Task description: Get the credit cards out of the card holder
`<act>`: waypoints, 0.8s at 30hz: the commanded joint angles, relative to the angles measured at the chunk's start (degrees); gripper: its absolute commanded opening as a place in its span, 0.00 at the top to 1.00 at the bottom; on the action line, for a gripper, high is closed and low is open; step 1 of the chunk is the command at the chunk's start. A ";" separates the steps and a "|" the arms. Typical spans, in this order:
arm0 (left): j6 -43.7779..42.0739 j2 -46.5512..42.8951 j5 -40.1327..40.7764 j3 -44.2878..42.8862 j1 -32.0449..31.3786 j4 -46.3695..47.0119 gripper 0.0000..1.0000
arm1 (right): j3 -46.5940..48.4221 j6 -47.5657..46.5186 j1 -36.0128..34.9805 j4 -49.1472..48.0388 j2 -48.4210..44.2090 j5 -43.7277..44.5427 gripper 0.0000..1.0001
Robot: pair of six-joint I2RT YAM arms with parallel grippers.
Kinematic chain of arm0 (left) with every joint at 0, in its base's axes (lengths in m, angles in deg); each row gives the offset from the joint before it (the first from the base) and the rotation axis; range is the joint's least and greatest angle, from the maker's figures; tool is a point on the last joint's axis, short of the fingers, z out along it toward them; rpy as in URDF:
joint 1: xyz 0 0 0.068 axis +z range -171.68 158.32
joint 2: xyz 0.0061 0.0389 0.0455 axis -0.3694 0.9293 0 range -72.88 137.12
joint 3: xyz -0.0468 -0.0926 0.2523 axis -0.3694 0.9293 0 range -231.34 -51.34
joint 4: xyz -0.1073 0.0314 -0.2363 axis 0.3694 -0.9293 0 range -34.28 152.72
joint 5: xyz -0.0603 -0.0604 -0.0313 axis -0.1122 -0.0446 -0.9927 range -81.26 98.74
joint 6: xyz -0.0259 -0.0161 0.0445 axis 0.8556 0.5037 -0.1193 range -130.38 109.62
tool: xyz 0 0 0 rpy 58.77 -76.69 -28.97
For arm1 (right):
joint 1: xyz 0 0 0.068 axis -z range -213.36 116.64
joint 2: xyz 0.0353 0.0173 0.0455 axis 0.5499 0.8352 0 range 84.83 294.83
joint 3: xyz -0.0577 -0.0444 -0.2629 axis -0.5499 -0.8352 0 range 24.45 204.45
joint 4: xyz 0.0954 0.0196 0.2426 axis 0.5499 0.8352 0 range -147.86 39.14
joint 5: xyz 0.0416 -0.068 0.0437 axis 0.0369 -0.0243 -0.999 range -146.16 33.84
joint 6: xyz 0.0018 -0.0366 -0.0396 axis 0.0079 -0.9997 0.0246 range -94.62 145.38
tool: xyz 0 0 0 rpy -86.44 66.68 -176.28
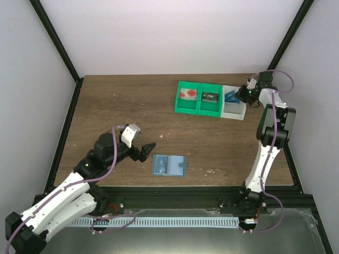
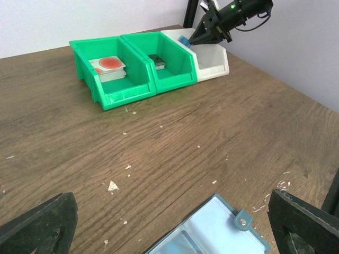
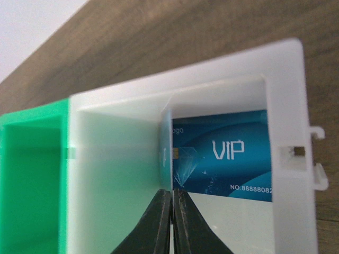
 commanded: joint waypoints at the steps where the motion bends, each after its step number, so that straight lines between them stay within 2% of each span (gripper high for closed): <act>1: -0.68 -0.04 0.43 0.45 -0.22 -0.34 0.00 | 3.31 0.25 0.50 1.11 1.73 1.73 0.95; 5: -0.68 0.55 0.33 0.31 -0.21 -0.27 0.00 | 3.73 1.47 0.52 0.84 2.37 2.30 0.92; 10: -0.55 0.88 0.57 0.20 -0.21 -0.56 0.00 | 3.75 2.13 0.54 0.90 2.35 2.41 0.82; 14: -0.34 1.12 1.09 0.11 -0.21 -0.56 0.00 | 3.73 3.69 0.54 1.57 0.79 4.70 0.76; 16: 0.00 1.35 1.61 -0.04 -0.25 -0.70 0.00 | 3.84 5.07 0.52 1.93 -0.58 6.60 0.70; 24: 0.62 0.76 1.23 -0.06 -0.26 -1.24 0.00 | 3.65 7.31 -0.08 2.60 -4.96 11.31 0.68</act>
